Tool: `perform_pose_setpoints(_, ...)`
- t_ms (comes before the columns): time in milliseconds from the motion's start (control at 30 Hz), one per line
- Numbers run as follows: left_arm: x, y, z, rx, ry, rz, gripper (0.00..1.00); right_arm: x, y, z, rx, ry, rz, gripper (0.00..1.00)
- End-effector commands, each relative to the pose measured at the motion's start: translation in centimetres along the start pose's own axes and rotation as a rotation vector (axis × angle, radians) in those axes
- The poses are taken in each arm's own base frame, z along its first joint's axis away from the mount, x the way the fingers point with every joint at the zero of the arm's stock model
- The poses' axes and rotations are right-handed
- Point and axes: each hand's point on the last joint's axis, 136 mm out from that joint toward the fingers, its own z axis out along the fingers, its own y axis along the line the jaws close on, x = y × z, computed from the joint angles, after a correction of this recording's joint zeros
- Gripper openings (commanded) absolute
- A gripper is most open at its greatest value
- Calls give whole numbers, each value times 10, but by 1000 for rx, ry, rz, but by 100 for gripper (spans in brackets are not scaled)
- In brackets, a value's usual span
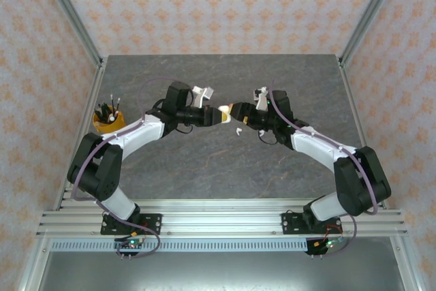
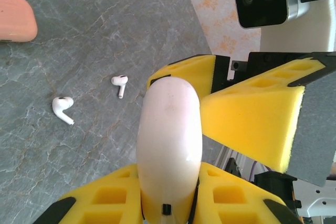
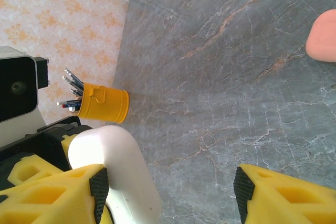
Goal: Insert the wireless bluetooth earbuds into the charging case
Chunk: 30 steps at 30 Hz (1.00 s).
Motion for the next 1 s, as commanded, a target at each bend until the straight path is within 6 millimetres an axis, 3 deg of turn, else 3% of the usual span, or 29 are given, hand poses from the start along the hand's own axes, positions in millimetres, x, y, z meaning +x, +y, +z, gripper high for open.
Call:
perform_pose_setpoints(0, -7, -12, 1, 33, 4, 47, 5, -8, 17, 8, -47, -11, -31, 66)
perform_pose_setpoints(200, -8, -14, 1, 34, 9, 48, 5, -4, -4, 20, 3, -1, -2, 63)
perform_pose_setpoints(600, -10, -7, 7, 19, 16, 37, 5, 11, 15, 12, -64, 30, -37, 63)
perform_pose_setpoints(833, -15, -9, 7, 20, 11, 40, 5, 21, 0, 10, -22, 36, -29, 63)
perform_pose_setpoints(967, -16, -15, 3, 28, 3, 48, 5, 16, -22, 12, 44, 11, -5, 60)
